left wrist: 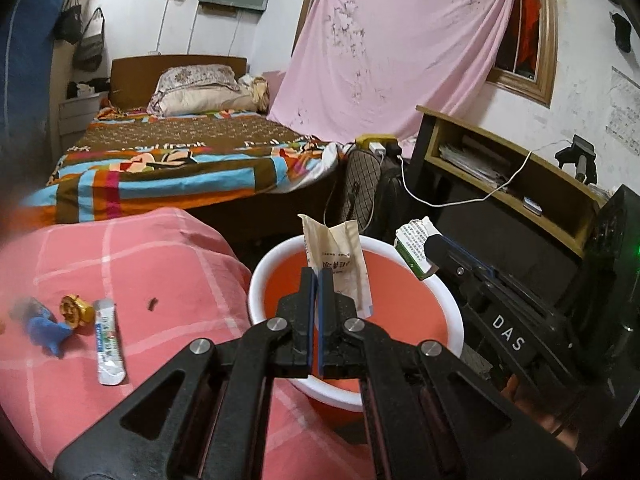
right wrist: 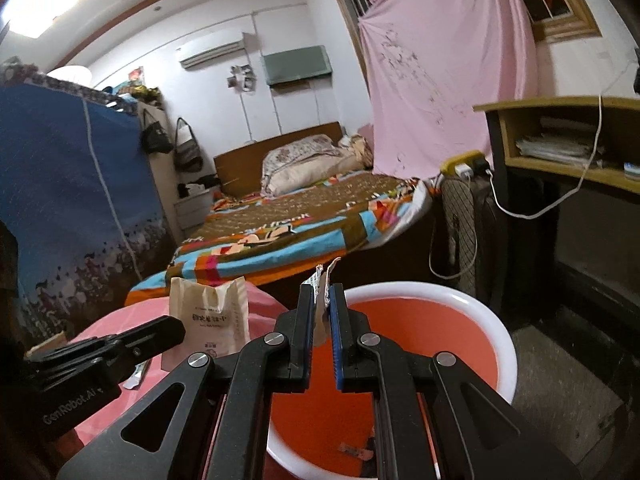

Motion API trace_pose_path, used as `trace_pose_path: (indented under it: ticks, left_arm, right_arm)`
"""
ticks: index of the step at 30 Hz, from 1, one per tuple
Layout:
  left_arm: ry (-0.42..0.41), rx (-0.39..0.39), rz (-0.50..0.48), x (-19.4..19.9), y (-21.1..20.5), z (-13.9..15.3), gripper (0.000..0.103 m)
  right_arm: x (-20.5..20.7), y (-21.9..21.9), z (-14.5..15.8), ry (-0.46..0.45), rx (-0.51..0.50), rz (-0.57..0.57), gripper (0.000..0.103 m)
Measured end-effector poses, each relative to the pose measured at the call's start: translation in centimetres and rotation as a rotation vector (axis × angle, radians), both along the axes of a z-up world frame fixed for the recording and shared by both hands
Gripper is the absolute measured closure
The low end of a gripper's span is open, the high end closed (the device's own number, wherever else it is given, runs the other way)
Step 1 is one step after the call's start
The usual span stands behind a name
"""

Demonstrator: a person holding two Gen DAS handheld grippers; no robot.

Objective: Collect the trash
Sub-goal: 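Carry both items over the orange basin and open both tools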

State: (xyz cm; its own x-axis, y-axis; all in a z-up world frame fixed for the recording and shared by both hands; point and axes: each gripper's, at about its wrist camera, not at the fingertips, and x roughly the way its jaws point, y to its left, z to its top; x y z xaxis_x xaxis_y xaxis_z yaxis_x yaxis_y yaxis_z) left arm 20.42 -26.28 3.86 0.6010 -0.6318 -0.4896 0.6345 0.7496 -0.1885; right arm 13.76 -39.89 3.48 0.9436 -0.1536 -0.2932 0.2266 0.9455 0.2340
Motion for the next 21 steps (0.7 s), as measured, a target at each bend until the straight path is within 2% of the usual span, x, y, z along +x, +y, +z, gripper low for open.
trace_pose_path:
  ticks: [4,12,21]
  left_arm:
    - [0.032,0.012,-0.007,0.2,-1.1,-0.5,0.103]
    - [0.15,0.016,-0.02,1.7,-2.5,-1.5,0.103]
    - [0.197,0.029,-0.025,2.0,-2.7,-2.1,0.103]
  right_arm:
    - [0.0,-0.8,-0.4,0.026,0.018,-0.017,0.097]
    - [0.3,-1.9,-1.2,0.084,0.071,-0.052,0.096]
    - [0.5,-2.4,-1.5,0.112,0.094,-0.065,0.095]
